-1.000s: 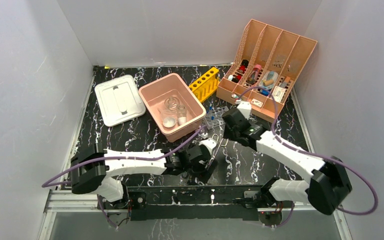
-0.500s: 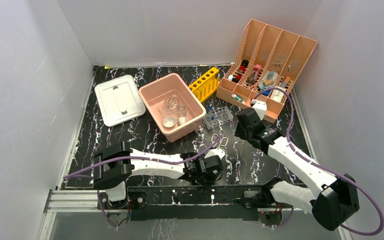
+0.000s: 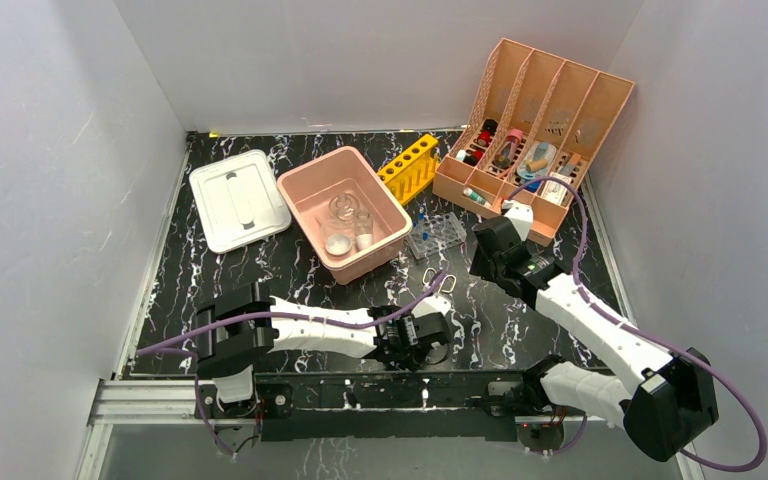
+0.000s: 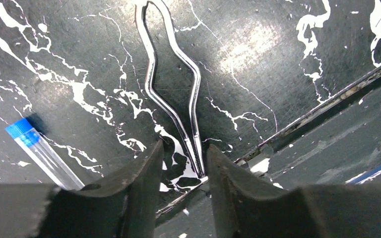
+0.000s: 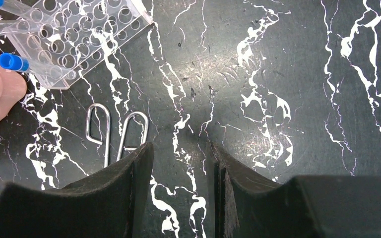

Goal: Organize the chemistry lab equipment

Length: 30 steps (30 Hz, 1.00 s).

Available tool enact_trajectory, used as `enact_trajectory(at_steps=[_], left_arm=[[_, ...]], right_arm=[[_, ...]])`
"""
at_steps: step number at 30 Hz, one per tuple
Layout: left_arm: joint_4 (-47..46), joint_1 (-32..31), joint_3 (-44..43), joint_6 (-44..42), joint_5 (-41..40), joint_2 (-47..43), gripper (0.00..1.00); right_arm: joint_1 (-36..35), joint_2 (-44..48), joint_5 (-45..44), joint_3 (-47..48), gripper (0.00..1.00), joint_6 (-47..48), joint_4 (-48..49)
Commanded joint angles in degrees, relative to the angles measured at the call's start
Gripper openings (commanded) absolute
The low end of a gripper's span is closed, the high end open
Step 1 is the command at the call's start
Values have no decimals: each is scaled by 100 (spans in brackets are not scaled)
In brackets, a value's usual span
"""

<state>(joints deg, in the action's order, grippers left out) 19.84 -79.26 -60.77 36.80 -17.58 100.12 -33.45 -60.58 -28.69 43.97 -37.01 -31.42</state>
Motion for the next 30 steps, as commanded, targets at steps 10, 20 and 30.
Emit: enact_trajectory(at_steps=[10,20,30], left_arm=[[83,-24,-33,205,-13,50,4],[-15,-22,189,135,-219,-347,0],[-134,-22,420,163,-738,-927,0]], right_arm=[[32,29,84,-138,53,74,250],[73,121,657,-343,57,54,543],[584,184,2309,-770,83,392,1477]])
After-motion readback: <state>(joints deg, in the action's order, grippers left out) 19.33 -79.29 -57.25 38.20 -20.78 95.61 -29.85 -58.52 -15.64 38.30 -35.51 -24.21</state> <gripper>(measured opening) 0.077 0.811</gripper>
